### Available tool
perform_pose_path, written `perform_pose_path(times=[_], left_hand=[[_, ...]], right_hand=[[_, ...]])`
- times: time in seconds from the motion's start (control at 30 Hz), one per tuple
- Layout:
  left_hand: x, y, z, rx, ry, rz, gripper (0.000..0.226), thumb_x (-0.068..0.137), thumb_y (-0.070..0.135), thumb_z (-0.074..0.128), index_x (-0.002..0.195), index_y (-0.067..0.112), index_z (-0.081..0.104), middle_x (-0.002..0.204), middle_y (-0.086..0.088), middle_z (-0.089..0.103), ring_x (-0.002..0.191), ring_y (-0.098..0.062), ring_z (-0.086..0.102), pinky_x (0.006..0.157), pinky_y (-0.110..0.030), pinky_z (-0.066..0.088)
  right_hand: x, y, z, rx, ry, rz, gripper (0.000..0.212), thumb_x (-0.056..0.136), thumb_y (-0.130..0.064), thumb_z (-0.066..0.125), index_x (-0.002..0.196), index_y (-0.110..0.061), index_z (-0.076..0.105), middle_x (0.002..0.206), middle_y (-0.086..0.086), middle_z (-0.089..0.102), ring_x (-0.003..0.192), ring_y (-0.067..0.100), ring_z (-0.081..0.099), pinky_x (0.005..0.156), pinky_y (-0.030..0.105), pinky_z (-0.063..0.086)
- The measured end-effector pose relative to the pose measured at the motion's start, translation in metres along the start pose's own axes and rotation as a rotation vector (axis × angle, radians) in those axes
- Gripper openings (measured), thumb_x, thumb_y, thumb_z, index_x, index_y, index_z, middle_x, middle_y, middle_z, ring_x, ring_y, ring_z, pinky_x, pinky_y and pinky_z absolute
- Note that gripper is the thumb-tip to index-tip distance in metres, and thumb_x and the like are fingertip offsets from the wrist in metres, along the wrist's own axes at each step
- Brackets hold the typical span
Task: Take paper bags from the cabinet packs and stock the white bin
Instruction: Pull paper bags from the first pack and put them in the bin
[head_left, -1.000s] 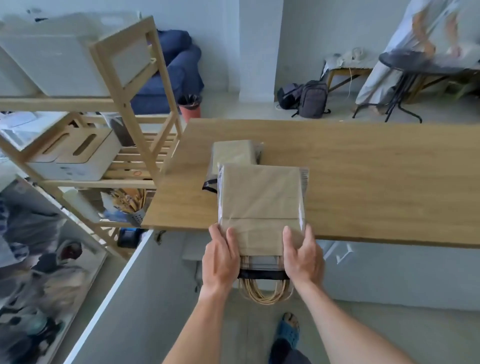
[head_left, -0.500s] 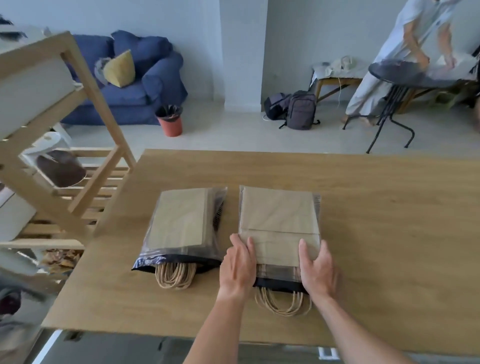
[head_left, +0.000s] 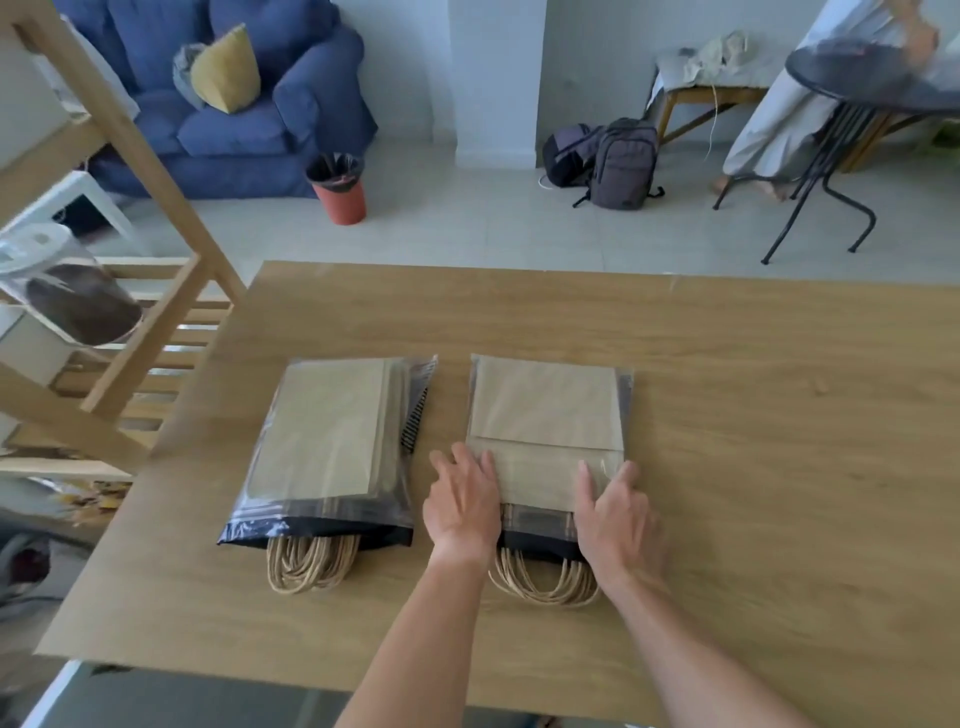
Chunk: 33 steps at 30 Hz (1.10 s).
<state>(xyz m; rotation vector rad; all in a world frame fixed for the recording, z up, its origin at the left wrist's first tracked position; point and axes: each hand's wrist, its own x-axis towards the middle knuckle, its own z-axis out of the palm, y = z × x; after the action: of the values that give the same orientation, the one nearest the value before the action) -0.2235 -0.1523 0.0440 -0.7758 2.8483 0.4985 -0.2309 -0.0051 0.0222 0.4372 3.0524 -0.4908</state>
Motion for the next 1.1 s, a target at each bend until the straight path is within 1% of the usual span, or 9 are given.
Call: perform_pose_path(times=[0.1, 0.17, 0.3, 0.43, 0.57, 0.7, 0.8, 0.9, 1.1], left_hand=[[0.008, 0.004, -0.019, -0.08, -0.168, -0.054, 0.052, 0.103, 0.046, 0.024, 0.123, 0.006, 0.05, 0.121, -0.014, 0.058, 0.11, -0.032, 0.06, 0.078, -0.039, 0.047], [-0.001, 0.003, -0.043, -0.094, -0.191, 0.013, 0.052, 0.105, 0.041, 0.027, 0.122, 0.002, 0.056, 0.122, -0.015, 0.06, 0.114, -0.032, 0.057, 0.089, -0.04, 0.048], [-0.034, -0.03, -0.077, -0.221, 0.054, 0.155, 0.034, 0.103, 0.029, 0.035, 0.098, 0.009, 0.061, 0.096, -0.009, 0.065, 0.089, -0.029, 0.063, 0.066, -0.035, 0.048], [-0.047, -0.097, -0.083, -0.229, 0.228, 0.176, 0.031, 0.097, 0.028, 0.042, 0.079, 0.013, 0.061, 0.074, 0.0, 0.063, 0.065, -0.019, 0.058, 0.055, -0.03, 0.042], [-0.052, -0.157, -0.083, -0.199, 0.296, 0.181, 0.027, 0.091, 0.03, 0.051, 0.067, 0.017, 0.056, 0.066, 0.004, 0.06, 0.061, -0.014, 0.054, 0.052, -0.028, 0.044], [-0.053, -0.186, -0.083, -0.222, 0.281, 0.159, 0.033, 0.087, 0.039, 0.056, 0.062, 0.017, 0.052, 0.062, 0.007, 0.059, 0.057, -0.013, 0.054, 0.05, -0.024, 0.038], [-0.057, -0.19, -0.081, -0.118, 0.246, 0.192, 0.032, 0.085, 0.05, 0.055, 0.072, 0.02, 0.055, 0.075, 0.004, 0.066, 0.074, -0.017, 0.062, 0.063, -0.027, 0.044], [-0.053, -0.188, -0.081, 0.06, 0.195, 0.192, 0.037, 0.089, 0.053, 0.054, 0.093, 0.018, 0.064, 0.094, 0.001, 0.069, 0.098, -0.022, 0.059, 0.082, -0.034, 0.045], [-0.035, -0.186, -0.087, 0.145, 0.11, 0.175, 0.022, 0.094, 0.021, 0.042, 0.095, 0.016, 0.063, 0.1, -0.006, 0.07, 0.105, -0.026, 0.053, 0.085, -0.035, 0.038]], right_hand=[[0.005, 0.0, -0.004, 0.057, -0.033, 0.092, 0.056, 0.094, -0.067, 0.029, 0.098, -0.013, 0.041, 0.078, 0.009, 0.059, 0.06, 0.025, 0.056, 0.048, 0.03, 0.039], [0.003, -0.003, -0.007, 0.119, -0.05, 0.187, 0.06, 0.092, -0.069, 0.032, 0.1, -0.011, 0.043, 0.086, 0.013, 0.059, 0.068, 0.029, 0.056, 0.06, 0.036, 0.045], [-0.018, -0.024, -0.013, -0.111, 0.062, 0.154, 0.07, 0.092, -0.065, 0.034, 0.123, -0.004, 0.049, 0.126, 0.025, 0.05, 0.115, 0.04, 0.049, 0.096, 0.05, 0.035], [-0.056, -0.059, -0.016, -0.034, 0.165, -0.127, 0.051, 0.092, -0.041, 0.055, 0.125, -0.002, 0.048, 0.126, 0.025, 0.044, 0.114, 0.04, 0.045, 0.094, 0.05, 0.036], [-0.095, -0.094, -0.003, 0.066, 0.07, -0.321, 0.047, 0.09, -0.03, 0.058, 0.129, -0.006, 0.049, 0.127, 0.021, 0.05, 0.115, 0.035, 0.05, 0.094, 0.047, 0.042], [-0.128, -0.128, 0.004, 0.26, -0.108, -0.403, 0.055, 0.094, -0.019, 0.056, 0.144, -0.01, 0.036, 0.138, 0.012, 0.046, 0.124, 0.025, 0.049, 0.101, 0.031, 0.04], [-0.141, -0.147, 0.006, 0.309, -0.179, -0.327, 0.063, 0.096, -0.015, 0.054, 0.151, -0.011, 0.026, 0.148, 0.01, 0.039, 0.135, 0.022, 0.041, 0.105, 0.027, 0.036], [-0.146, -0.153, 0.007, 0.135, -0.148, -0.433, 0.062, 0.094, -0.015, 0.059, 0.149, -0.011, 0.032, 0.146, 0.006, 0.042, 0.133, 0.02, 0.043, 0.109, 0.029, 0.035], [-0.148, -0.164, 0.009, 0.34, -0.324, -0.261, 0.058, 0.096, -0.013, 0.06, 0.148, -0.016, 0.035, 0.141, 0.011, 0.046, 0.129, 0.026, 0.046, 0.099, 0.033, 0.042]])
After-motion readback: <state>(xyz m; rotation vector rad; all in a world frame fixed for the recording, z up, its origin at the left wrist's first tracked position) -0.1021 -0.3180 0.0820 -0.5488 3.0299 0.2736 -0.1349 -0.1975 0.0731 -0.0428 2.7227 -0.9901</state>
